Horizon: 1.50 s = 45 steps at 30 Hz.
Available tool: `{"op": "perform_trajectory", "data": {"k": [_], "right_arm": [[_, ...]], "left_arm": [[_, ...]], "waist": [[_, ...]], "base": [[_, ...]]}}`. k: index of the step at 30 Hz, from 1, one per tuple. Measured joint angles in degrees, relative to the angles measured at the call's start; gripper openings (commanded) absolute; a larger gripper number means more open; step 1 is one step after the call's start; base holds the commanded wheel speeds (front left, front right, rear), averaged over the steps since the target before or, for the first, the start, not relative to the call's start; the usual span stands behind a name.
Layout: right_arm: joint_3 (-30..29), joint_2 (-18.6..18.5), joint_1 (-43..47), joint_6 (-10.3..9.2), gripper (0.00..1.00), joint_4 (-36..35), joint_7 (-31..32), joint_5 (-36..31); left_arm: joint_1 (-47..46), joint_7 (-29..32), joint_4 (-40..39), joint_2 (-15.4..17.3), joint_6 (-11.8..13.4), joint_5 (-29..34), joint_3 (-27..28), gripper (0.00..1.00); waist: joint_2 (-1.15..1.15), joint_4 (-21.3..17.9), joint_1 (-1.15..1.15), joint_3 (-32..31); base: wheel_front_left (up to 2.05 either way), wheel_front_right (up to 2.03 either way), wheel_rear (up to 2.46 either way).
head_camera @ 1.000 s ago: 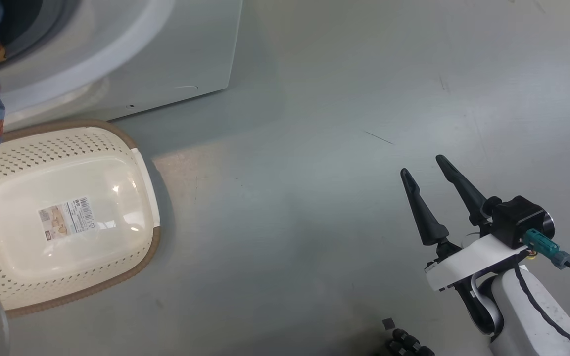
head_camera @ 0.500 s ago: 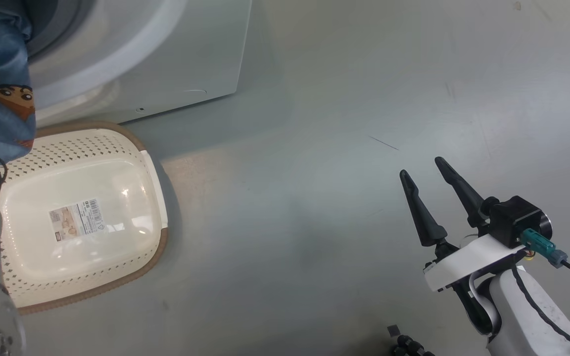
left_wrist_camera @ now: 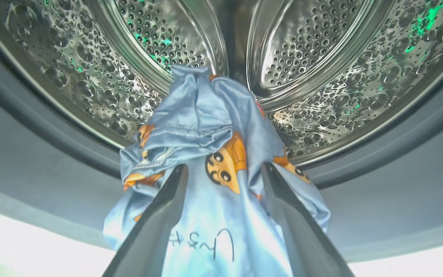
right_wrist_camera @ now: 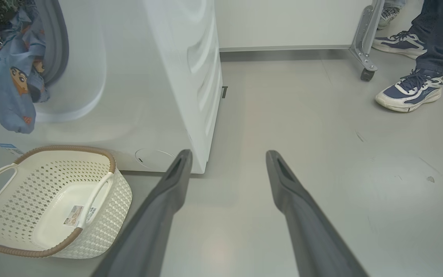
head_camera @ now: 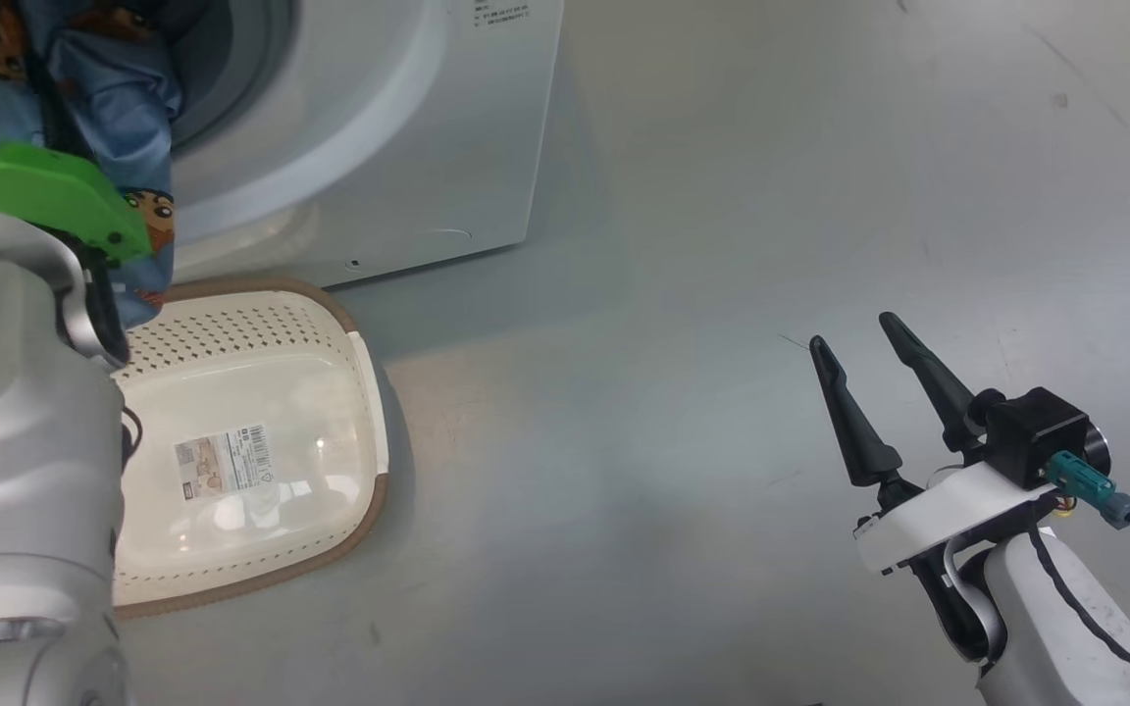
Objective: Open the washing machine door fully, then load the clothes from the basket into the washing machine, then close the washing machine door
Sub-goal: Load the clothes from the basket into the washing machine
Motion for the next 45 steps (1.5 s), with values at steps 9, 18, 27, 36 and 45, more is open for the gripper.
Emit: {"op": "perform_trajectory", "data": {"k": [9,18,27,36,45], "right_arm": [[-2.56,-0.52,0.02,0.0,1.0,-0.48,0.0,0.0],[-4.57,-1.44,0.08,0.0,1.0,-1.1,0.0,-0.35],[-4.14,-1.44,0.13,0.0,1.0,-1.66,0.0,-0.74],[-4.44,-1.41,0.4,0.0,1.0,-1.76,0.0,-0.89],[-5.25,-1.45,0.94,0.0,1.0,-1.98,0.0,-0.91]], "left_arm": [[4.08,-0.99,0.22,-4.32,-0.02,-0.71,-0.81,1.0],[10.7,-1.53,-2.99,-5.35,-2.79,-2.27,-1.64,1.0],[18.68,-1.67,-12.55,-5.48,-3.77,-2.04,-4.03,1.0],[28.8,-1.67,-20.45,-5.48,-3.69,-1.74,-5.01,1.0],[36.44,-1.67,-28.61,-5.46,-3.42,-2.99,-5.25,1.0]], "waist": [[0.0,3.86,0.0,-2.94],[0.0,8.17,0.0,-4.21],[0.0,10.56,0.0,-4.67],[0.0,10.63,0.0,-5.18],[0.0,10.44,0.0,-5.41]], "base": [[0.0,0.0,0.0],[0.0,0.0,0.0],[0.0,0.0,0.0],[0.0,0.0,0.0],[0.0,0.0,0.0]]}}
